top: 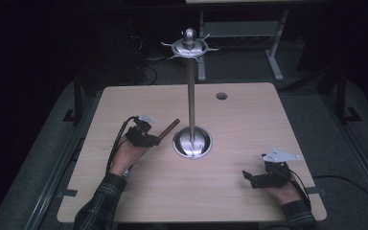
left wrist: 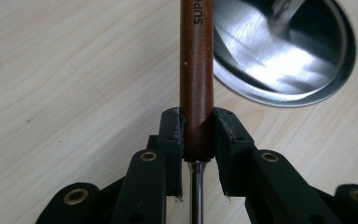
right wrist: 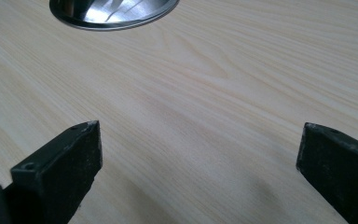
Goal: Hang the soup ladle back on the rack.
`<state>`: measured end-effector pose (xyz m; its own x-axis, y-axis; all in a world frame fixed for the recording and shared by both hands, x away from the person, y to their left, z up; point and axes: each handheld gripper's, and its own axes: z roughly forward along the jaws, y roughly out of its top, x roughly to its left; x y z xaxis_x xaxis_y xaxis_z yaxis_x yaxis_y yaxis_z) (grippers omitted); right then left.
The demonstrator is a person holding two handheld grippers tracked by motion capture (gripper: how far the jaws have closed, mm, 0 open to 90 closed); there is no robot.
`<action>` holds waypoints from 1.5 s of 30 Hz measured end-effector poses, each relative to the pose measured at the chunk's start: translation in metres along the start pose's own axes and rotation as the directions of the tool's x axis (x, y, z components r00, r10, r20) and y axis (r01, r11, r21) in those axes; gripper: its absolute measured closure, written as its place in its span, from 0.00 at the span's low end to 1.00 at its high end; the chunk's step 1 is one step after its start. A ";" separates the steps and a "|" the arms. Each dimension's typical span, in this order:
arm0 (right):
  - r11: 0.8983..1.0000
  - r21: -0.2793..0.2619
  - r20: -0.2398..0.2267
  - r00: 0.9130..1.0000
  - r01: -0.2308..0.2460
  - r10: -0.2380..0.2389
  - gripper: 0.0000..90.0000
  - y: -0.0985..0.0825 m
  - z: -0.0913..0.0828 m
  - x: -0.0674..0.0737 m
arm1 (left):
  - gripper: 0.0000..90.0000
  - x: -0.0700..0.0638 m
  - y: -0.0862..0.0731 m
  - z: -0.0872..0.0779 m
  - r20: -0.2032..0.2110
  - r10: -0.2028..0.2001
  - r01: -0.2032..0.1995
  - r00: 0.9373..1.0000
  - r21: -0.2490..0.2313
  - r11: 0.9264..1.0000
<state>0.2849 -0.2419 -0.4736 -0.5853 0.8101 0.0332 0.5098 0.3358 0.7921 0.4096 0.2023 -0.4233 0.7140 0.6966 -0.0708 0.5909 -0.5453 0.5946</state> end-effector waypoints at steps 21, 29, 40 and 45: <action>0.999 -0.016 -0.026 0.999 -0.044 0.043 0.00 -0.001 0.000 -0.002 | 0.82 0.002 0.003 -0.043 0.106 -0.034 0.053 0.994 -0.175 0.983; 0.999 -0.021 -0.020 0.999 -0.042 0.041 0.00 -0.002 0.000 -0.003 | 0.82 0.000 0.006 -0.058 0.131 -0.026 0.057 0.991 -0.238 0.970; 0.999 -0.030 -0.012 0.999 -0.042 0.041 0.00 -0.001 -0.001 -0.004 | 0.82 -0.007 0.010 -0.075 0.154 0.001 0.046 0.988 -0.298 0.953; 0.999 -0.031 -0.010 0.999 -0.041 0.040 0.00 -0.002 -0.002 -0.004 | 0.82 -0.011 0.014 -0.085 0.147 0.029 0.021 0.989 -0.327 0.945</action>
<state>0.2855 -0.2463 -0.4740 -0.5706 0.8181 0.0714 0.5132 0.2873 0.8087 0.3777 0.2265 -0.3463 0.7784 0.6040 -0.1708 0.4506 -0.3482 0.8220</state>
